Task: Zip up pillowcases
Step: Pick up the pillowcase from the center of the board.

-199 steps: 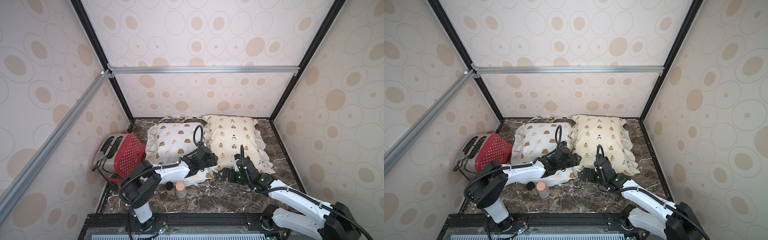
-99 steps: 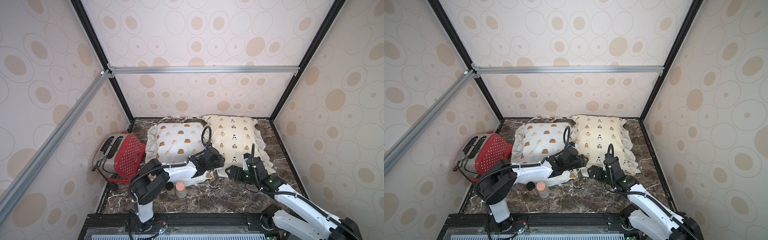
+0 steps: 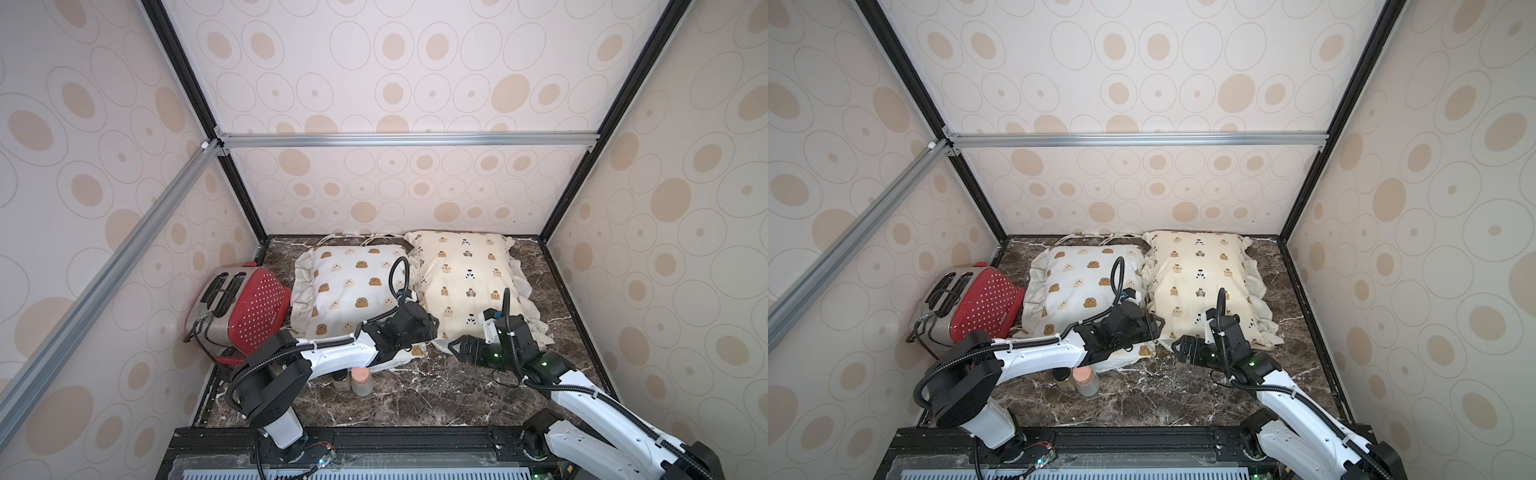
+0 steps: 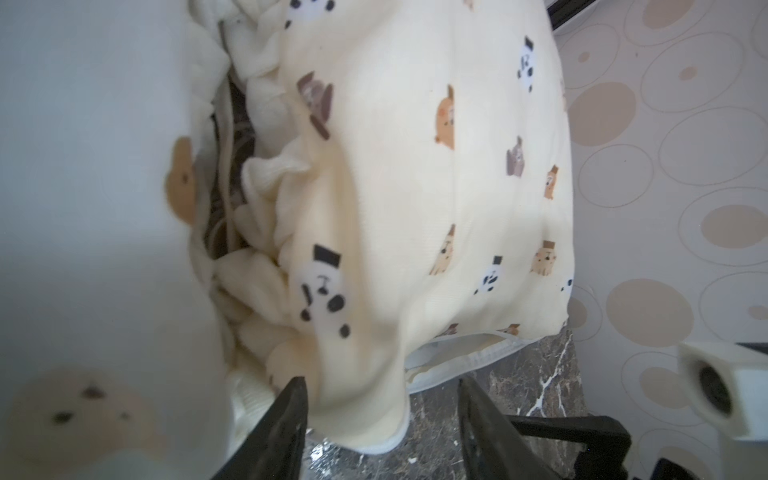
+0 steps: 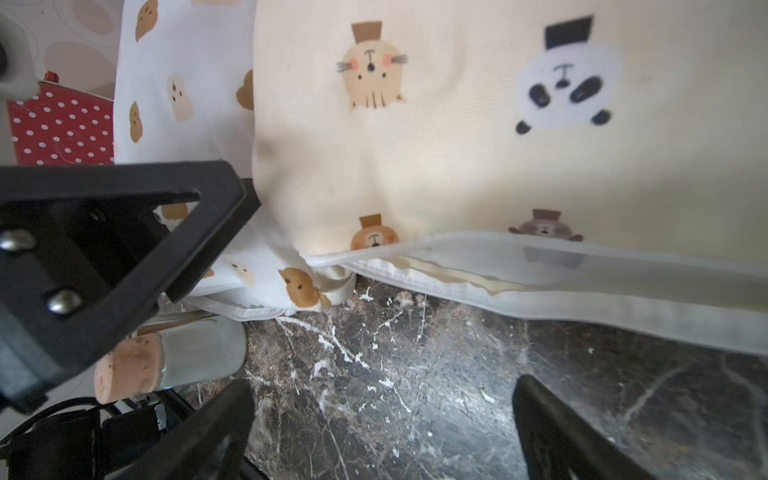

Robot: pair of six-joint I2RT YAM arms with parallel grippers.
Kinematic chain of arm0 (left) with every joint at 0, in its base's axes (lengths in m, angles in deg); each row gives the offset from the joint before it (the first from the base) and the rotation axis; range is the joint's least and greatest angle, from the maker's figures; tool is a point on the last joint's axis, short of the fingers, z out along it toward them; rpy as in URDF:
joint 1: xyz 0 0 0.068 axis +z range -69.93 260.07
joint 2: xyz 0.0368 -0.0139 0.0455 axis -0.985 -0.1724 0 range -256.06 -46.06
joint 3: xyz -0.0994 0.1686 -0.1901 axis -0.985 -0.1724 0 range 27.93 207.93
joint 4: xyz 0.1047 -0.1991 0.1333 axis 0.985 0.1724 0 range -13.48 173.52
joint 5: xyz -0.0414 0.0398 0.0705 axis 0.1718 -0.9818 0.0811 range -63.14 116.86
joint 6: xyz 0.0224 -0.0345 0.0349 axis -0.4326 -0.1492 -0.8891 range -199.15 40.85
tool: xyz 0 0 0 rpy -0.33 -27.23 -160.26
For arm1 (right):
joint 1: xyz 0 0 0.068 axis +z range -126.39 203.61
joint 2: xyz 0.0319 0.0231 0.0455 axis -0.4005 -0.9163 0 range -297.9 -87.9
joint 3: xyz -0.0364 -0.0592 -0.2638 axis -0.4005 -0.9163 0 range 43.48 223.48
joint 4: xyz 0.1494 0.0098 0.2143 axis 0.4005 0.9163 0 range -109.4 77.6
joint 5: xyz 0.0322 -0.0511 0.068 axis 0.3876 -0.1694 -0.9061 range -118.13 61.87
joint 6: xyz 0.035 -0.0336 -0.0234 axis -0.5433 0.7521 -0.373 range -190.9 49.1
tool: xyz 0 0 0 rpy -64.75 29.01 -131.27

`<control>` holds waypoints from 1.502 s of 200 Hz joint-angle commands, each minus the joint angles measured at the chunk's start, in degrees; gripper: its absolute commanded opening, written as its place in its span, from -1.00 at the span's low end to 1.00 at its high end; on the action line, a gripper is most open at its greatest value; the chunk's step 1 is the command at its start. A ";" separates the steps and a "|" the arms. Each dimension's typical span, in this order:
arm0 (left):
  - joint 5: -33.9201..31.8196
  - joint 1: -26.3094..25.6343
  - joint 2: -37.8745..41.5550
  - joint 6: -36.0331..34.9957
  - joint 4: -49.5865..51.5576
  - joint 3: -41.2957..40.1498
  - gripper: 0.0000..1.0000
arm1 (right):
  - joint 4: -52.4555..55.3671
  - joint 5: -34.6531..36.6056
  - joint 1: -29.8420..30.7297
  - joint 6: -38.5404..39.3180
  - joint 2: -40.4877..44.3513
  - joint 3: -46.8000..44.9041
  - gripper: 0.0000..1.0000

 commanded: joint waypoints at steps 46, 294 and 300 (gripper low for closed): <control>-4.14 -0.37 -0.53 3.11 -6.62 -2.55 -0.14 | -3.37 -4.94 0.84 -3.28 -0.31 -2.23 0.99; -1.29 0.58 -9.64 5.64 -5.78 4.16 -0.40 | -3.07 -3.67 1.36 -2.67 -3.62 -1.27 0.99; -1.49 0.58 -9.36 5.80 -5.77 3.81 -0.44 | -3.14 -3.93 1.42 -2.72 -3.78 -1.20 0.99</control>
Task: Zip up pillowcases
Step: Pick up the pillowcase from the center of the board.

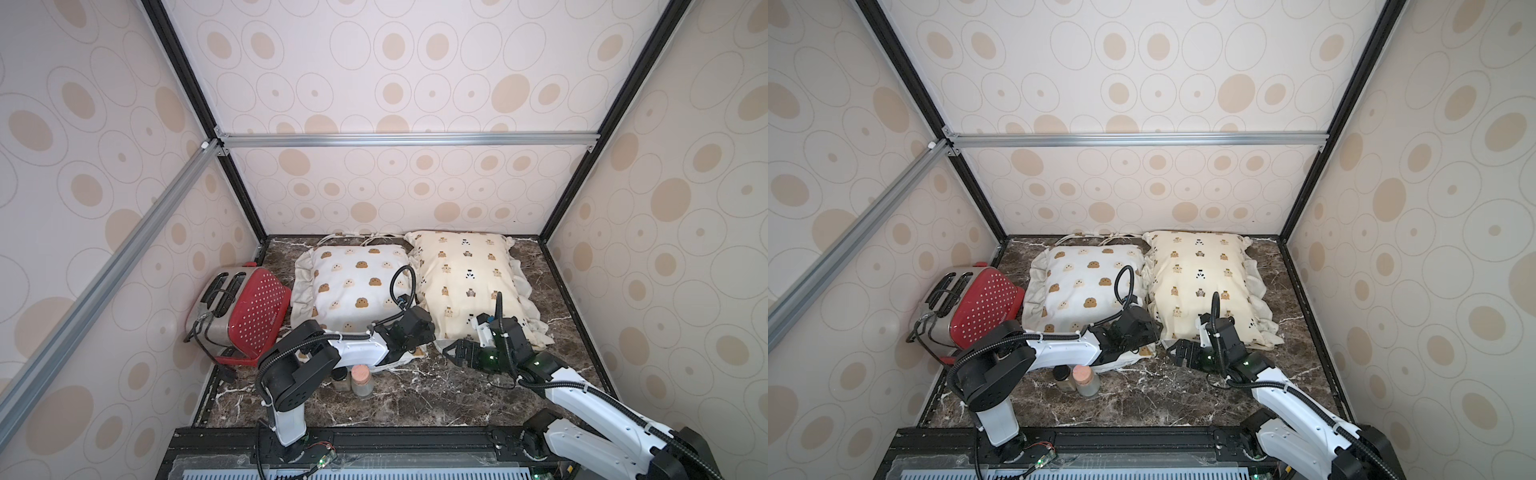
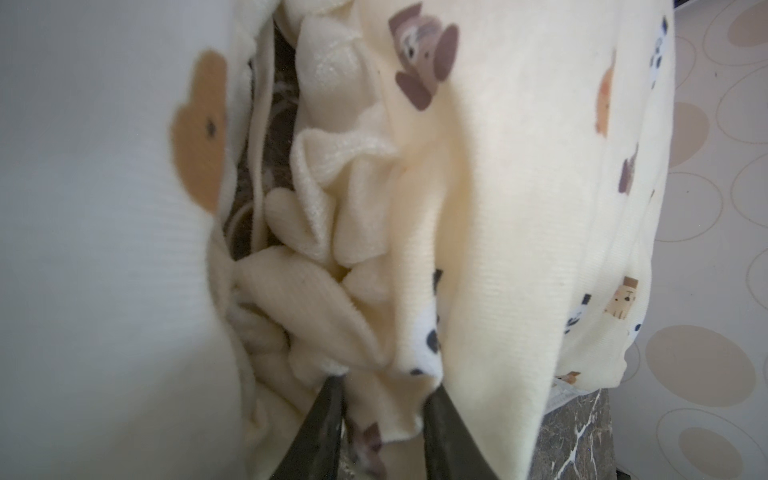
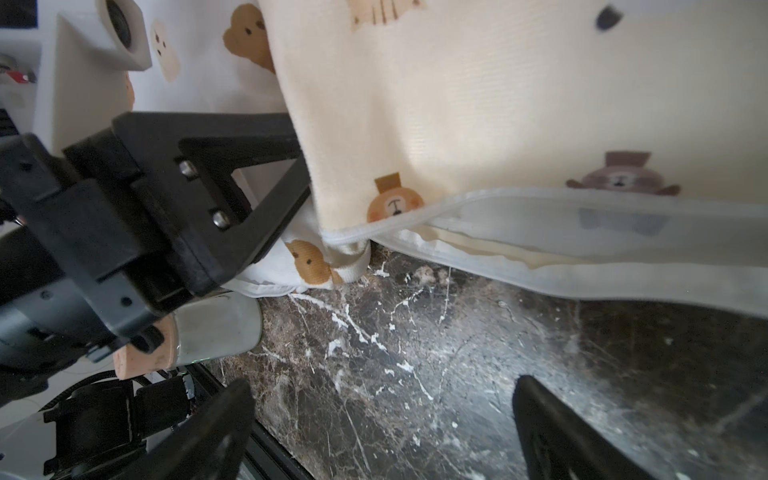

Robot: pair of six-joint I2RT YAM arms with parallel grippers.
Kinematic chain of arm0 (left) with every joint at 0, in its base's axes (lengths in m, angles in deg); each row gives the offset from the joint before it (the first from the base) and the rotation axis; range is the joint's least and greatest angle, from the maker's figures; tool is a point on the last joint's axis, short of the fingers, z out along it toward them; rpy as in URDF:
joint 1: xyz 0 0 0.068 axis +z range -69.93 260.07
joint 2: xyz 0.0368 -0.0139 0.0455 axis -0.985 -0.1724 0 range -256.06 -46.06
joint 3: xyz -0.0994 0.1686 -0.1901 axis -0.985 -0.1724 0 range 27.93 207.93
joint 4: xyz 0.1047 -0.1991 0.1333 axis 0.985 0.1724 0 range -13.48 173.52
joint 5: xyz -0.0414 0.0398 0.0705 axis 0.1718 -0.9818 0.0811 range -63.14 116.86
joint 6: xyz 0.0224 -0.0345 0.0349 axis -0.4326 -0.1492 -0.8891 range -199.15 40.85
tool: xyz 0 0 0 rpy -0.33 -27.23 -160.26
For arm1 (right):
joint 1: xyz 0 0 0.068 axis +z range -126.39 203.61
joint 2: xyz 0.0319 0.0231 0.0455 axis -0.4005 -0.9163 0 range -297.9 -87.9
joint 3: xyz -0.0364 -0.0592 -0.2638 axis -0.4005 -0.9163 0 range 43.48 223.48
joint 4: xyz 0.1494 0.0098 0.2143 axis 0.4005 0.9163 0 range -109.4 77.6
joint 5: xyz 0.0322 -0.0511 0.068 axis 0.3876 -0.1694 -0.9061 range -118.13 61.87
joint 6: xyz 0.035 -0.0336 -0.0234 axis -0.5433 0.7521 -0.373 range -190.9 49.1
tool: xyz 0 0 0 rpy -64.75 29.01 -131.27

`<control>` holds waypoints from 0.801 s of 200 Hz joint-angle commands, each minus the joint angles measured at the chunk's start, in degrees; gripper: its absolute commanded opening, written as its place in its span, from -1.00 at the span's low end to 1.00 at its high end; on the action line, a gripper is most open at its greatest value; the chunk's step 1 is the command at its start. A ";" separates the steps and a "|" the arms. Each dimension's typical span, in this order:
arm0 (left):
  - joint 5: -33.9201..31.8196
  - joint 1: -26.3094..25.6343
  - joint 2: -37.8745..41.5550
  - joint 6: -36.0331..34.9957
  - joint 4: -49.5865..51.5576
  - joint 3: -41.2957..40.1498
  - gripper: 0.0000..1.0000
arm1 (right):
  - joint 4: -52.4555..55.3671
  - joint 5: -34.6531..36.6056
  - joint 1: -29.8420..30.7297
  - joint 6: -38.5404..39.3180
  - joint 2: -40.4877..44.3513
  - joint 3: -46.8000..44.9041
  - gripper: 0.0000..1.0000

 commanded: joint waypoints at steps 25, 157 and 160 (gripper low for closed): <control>-0.77 0.15 1.52 0.60 -0.24 0.18 -0.58 | 0.73 0.39 0.30 1.02 -0.82 1.49 0.99; 3.61 0.17 6.29 0.54 8.14 0.89 -1.00 | 9.71 14.32 8.37 -7.69 -1.42 5.89 0.97; 3.80 0.15 6.50 0.51 8.51 0.98 -1.00 | 10.09 14.92 8.86 -7.92 -1.64 6.13 0.97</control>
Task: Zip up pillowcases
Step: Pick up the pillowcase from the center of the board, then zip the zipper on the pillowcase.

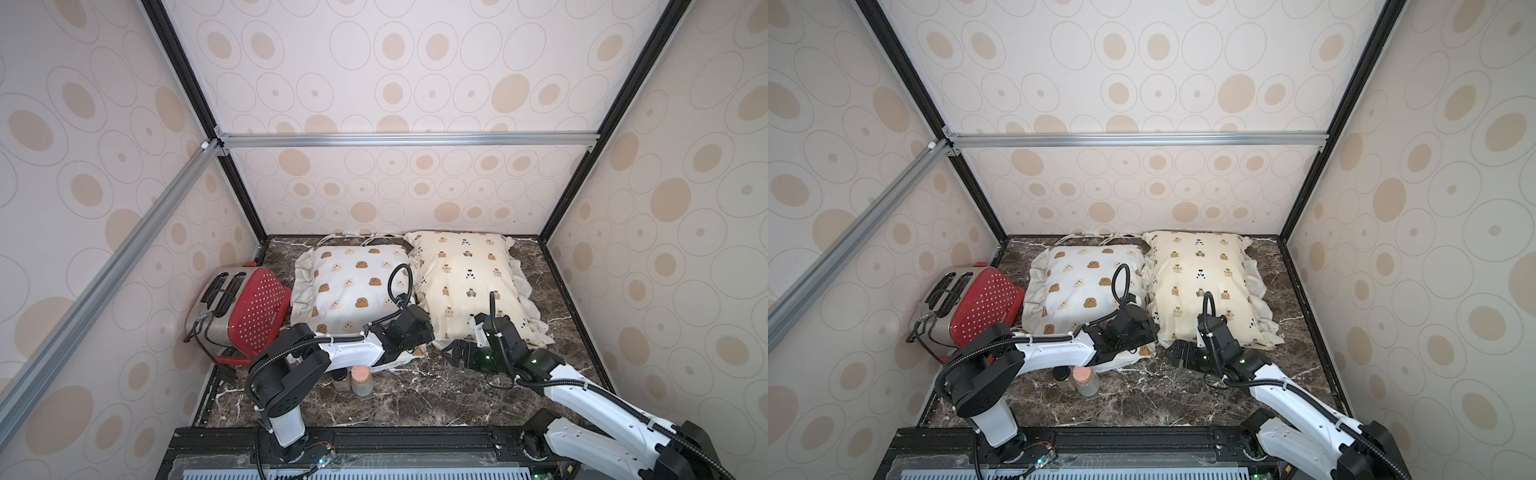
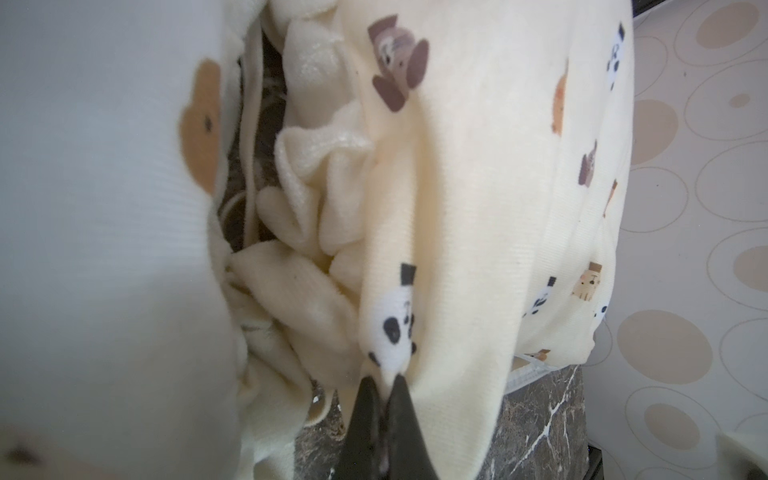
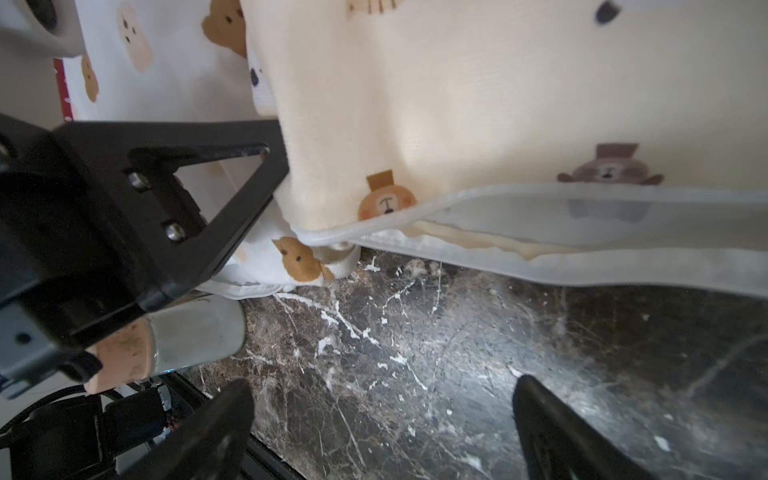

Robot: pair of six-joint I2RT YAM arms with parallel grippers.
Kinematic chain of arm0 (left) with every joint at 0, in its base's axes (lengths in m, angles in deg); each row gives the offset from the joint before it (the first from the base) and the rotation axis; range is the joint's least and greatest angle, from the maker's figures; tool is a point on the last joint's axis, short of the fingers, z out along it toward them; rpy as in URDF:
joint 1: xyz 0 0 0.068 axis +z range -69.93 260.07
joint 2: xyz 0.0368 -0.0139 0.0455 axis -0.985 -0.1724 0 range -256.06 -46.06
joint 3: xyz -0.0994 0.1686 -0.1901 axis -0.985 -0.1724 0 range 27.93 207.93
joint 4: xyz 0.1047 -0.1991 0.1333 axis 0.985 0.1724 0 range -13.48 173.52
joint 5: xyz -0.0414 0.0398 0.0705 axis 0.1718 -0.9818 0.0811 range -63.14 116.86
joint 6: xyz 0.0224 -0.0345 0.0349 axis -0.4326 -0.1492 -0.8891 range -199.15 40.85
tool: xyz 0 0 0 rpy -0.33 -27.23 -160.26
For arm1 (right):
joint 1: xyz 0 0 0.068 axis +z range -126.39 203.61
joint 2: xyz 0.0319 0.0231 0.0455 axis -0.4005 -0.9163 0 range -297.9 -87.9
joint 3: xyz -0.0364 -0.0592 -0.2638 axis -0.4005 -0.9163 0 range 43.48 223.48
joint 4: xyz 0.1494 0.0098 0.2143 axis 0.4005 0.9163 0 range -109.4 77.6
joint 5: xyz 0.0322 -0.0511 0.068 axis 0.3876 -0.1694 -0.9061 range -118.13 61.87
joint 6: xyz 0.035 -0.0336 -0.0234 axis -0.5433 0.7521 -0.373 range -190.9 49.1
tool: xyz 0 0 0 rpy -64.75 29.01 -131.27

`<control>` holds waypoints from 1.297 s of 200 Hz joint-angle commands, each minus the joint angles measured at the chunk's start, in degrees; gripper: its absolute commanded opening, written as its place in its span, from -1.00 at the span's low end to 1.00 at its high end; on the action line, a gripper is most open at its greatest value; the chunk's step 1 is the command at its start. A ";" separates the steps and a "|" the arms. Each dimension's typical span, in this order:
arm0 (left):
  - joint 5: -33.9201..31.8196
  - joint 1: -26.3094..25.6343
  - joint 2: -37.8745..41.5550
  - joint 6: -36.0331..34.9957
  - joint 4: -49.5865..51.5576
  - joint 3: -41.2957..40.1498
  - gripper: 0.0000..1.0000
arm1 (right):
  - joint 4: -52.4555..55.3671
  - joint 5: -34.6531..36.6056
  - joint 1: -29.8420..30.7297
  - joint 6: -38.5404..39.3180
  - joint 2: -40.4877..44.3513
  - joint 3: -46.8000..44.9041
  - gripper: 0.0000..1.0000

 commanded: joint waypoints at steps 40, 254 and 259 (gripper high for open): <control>3.10 -0.73 4.27 -0.65 7.99 3.20 -1.00 | 7.49 13.68 7.01 -6.53 -4.18 5.75 0.99; 7.28 -1.17 6.65 -2.89 7.69 5.80 -1.00 | 7.69 25.07 9.28 -4.32 -8.45 10.33 0.99; 7.37 -1.10 6.65 -3.43 8.45 6.28 -1.00 | 8.70 25.38 9.30 -4.17 -7.37 10.20 0.99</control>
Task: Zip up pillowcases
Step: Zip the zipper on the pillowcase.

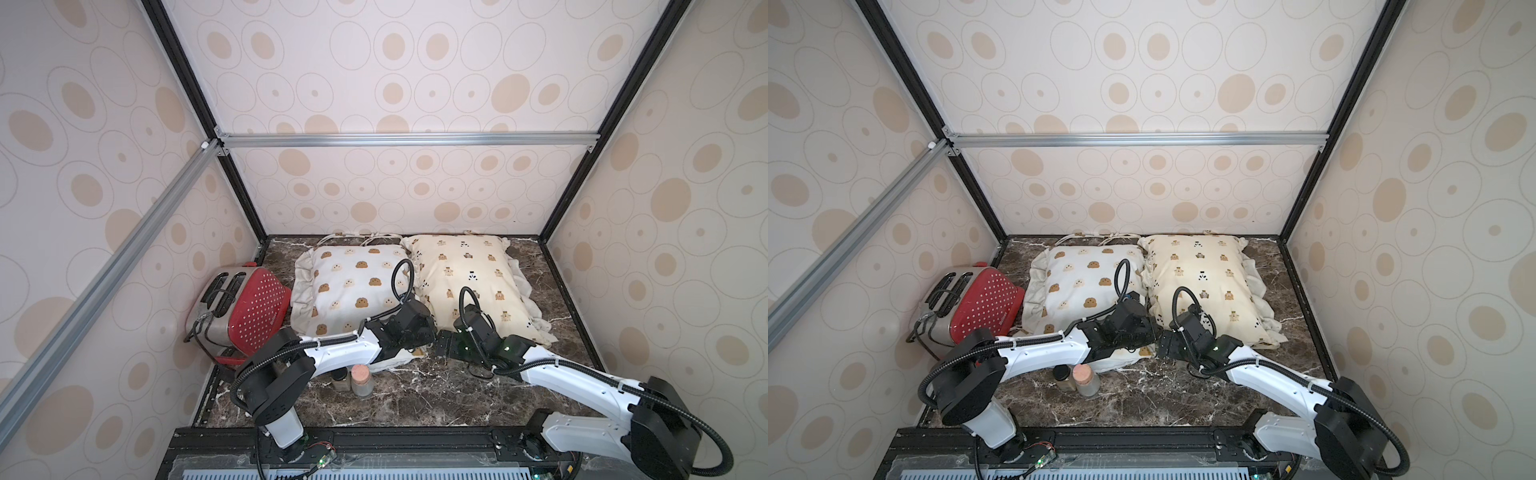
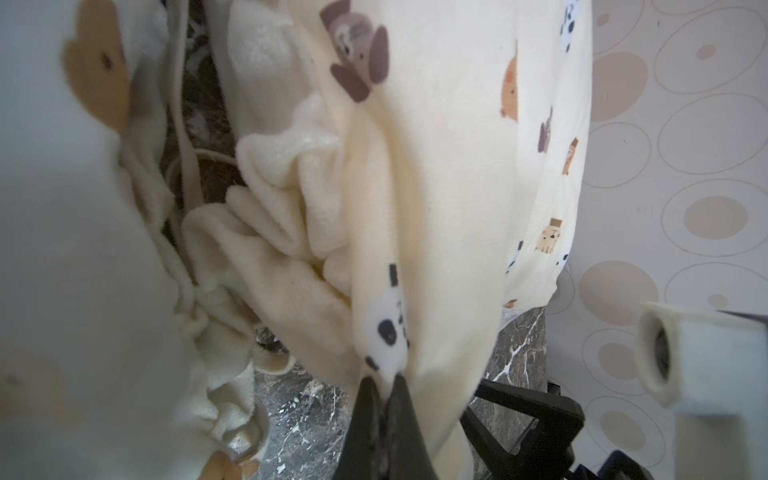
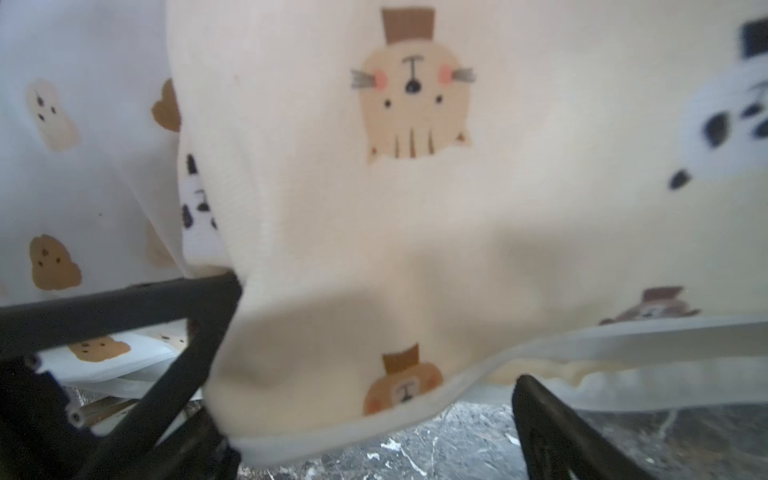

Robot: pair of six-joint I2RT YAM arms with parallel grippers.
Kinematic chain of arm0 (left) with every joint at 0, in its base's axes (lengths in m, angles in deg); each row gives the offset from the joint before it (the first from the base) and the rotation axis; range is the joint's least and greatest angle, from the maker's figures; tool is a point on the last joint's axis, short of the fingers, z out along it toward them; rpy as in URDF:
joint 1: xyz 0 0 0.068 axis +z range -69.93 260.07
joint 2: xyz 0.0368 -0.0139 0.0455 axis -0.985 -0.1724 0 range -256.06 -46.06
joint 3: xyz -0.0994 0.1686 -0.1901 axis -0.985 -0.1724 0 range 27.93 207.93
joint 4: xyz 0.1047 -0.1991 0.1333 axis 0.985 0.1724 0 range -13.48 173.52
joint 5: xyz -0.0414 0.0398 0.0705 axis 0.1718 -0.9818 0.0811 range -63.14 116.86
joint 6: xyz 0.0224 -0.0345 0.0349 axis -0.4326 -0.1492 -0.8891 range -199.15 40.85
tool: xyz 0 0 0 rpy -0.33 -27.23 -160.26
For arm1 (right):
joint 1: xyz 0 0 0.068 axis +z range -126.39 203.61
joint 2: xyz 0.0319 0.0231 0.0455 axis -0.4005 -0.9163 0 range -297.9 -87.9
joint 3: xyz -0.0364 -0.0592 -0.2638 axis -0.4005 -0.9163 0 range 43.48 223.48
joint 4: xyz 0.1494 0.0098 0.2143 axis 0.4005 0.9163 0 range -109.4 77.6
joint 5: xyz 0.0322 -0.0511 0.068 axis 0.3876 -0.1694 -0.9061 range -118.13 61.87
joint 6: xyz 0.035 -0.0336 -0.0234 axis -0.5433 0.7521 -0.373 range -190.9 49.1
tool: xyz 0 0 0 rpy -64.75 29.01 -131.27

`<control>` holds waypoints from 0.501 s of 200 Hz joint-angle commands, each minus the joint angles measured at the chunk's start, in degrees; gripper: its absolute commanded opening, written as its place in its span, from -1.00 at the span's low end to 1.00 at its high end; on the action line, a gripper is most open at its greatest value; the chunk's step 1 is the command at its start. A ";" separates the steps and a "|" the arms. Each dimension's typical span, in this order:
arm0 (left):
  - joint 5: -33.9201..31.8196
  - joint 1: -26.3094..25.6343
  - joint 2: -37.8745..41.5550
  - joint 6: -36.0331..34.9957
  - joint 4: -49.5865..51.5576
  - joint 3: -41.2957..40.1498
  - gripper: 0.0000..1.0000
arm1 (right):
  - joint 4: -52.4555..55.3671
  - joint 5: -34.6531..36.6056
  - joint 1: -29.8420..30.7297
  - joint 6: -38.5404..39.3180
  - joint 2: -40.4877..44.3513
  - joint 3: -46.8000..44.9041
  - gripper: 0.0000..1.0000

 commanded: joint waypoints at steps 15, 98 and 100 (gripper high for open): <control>0.41 -0.70 2.54 -3.24 3.93 4.26 -1.00 | 9.52 4.78 0.24 1.96 7.53 0.09 0.99; 2.88 -0.65 2.59 -4.29 4.36 5.74 -1.00 | 11.76 -5.88 0.39 5.16 12.79 0.53 0.80; 2.84 -0.65 2.60 -4.34 4.36 5.77 -1.00 | 11.47 -6.19 0.37 5.29 12.67 0.53 0.78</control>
